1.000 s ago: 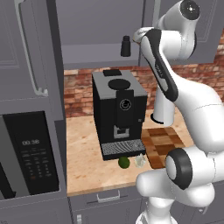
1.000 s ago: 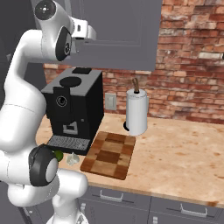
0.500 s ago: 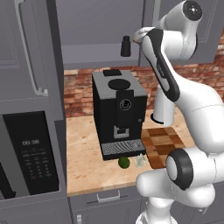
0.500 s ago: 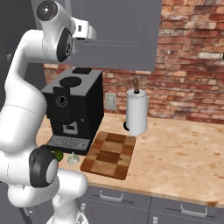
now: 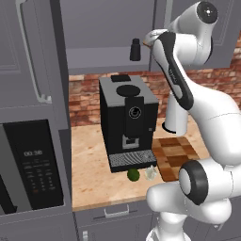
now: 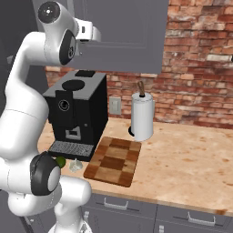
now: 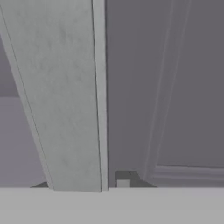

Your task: Open the cabinet. Place the bowl and condiment on the counter. Then place the lime and garlic on the cutting board.

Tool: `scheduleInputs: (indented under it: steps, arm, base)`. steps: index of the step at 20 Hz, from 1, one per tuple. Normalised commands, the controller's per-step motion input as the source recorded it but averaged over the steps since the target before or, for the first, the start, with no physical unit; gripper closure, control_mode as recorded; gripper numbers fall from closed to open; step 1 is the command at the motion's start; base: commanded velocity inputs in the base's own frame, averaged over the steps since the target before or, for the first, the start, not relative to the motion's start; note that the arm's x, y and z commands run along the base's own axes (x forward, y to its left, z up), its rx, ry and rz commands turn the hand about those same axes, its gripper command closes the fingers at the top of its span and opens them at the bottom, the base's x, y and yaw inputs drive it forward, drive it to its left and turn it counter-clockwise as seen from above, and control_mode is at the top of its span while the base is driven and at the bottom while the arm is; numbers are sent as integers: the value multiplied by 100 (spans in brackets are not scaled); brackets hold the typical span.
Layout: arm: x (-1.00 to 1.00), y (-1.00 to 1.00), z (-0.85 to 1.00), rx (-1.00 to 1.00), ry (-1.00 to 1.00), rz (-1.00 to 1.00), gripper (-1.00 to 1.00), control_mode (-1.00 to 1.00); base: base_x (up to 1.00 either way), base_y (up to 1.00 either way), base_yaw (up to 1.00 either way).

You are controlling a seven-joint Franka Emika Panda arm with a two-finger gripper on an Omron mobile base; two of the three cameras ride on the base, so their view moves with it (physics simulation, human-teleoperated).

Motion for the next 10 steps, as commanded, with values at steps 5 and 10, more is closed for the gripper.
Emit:
scheduleInputs:
  steps: [5,10]
  arm:
    - [11,-51,0,0,0,-1,100,-100]
    - [-3,-90,0,0,0,-8,100,-100]
  base:
    - [0,0,0]
    - [0,0,0]
